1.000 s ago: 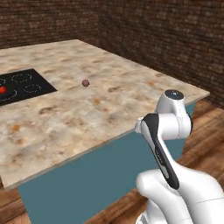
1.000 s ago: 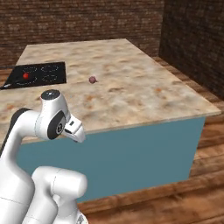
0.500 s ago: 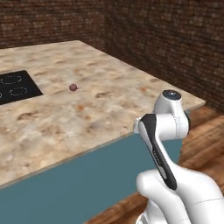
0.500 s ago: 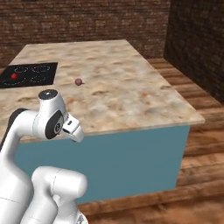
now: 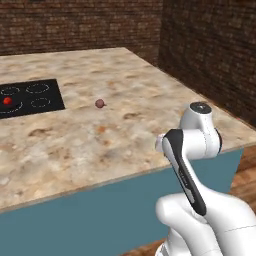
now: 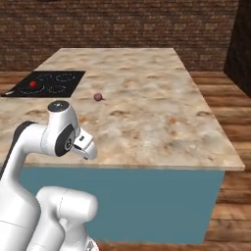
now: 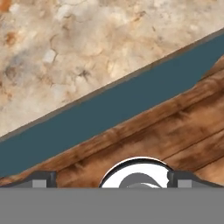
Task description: Place the pan on the front right burner on the stove. Then place the tomato and the onion in the pan and turn on the front right burner.
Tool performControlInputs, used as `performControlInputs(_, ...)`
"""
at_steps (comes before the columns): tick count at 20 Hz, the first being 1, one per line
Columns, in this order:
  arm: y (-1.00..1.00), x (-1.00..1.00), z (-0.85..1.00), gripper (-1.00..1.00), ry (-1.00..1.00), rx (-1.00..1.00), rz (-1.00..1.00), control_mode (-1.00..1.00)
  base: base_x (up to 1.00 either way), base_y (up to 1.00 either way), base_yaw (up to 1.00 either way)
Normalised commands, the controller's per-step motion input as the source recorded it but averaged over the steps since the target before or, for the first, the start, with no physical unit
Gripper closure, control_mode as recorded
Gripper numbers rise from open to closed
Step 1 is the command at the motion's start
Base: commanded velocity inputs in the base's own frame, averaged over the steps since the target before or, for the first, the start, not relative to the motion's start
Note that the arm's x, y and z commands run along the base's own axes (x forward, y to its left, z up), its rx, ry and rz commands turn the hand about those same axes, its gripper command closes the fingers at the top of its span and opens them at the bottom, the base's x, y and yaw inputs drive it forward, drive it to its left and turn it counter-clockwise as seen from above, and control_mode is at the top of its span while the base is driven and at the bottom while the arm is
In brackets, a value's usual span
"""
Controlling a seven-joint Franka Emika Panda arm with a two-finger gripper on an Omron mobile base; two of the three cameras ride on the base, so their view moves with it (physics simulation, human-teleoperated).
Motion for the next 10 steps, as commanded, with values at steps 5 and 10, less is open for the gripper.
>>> performControlInputs(5, 0.00, 0.00, 0.00, -1.00, 0.00, 0.00, 0.00, 1.00, 0.59, 0.00, 0.36)
performControlInputs(10, 0.00, 0.00, 0.00, -1.00, 0.00, 0.00, 0.00, 1.00, 0.72, -0.01, 0.25)
